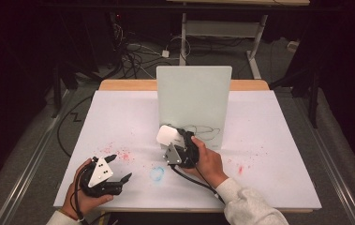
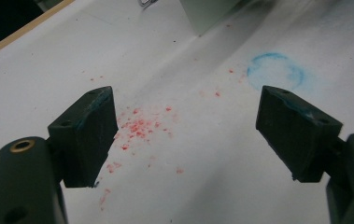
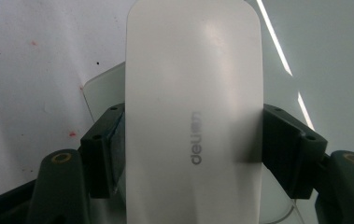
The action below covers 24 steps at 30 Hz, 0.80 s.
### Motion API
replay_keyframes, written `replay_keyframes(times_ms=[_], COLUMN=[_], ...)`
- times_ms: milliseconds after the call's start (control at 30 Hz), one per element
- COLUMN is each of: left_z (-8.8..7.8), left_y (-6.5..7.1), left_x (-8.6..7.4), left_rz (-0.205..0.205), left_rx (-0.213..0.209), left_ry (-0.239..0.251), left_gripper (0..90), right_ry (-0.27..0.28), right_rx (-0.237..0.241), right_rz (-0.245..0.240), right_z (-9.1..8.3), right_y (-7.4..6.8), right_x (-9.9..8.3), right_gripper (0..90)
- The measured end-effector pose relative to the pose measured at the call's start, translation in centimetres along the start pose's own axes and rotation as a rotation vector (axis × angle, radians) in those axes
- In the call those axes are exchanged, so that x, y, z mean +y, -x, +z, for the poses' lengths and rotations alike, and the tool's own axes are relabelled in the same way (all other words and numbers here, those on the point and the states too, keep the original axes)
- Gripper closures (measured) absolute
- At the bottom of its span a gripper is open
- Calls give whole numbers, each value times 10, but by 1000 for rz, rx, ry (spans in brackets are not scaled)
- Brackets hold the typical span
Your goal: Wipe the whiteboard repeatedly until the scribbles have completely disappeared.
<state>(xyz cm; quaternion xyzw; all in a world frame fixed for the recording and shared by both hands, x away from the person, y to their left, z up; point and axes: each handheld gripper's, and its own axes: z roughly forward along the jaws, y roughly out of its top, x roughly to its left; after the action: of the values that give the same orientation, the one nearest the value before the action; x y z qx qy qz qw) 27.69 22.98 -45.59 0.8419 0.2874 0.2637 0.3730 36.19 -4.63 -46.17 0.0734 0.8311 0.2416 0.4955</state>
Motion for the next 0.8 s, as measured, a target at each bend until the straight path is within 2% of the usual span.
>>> replay_keyframes(times_ms=[200,233,300,467,500,567,633,800], left_z=[0,0,-1,-2,-1,-1,-1,-2], left_y=[1,1,1,0,0,0,0,1], left_x=[0,0,0,0,0,0,1,1], left_rz=[2,2,2,2,2,5,7,12], left_rx=[-1,-1,1,4,4,4,6,7], left_ry=[-3,-3,-3,0,0,-5,-4,-2], left_gripper=[198,198,198,205,205,205,205,205], right_ry=[-6,-9,-12,-5,2,6,1,-14], right_rx=[-12,-9,-13,-25,-55,-72,-85,-74], right_rz=[-12,-31,-35,-14,1,20,14,-5], right_z=[0,0,0,-2,-3,-3,-3,-3], right_y=[-4,-6,-6,-2,2,4,2,-3], right_x=[-1,-2,-2,-5,-6,-6,-7,-11], right_gripper=[311,311,311,311,311,311,311,311])
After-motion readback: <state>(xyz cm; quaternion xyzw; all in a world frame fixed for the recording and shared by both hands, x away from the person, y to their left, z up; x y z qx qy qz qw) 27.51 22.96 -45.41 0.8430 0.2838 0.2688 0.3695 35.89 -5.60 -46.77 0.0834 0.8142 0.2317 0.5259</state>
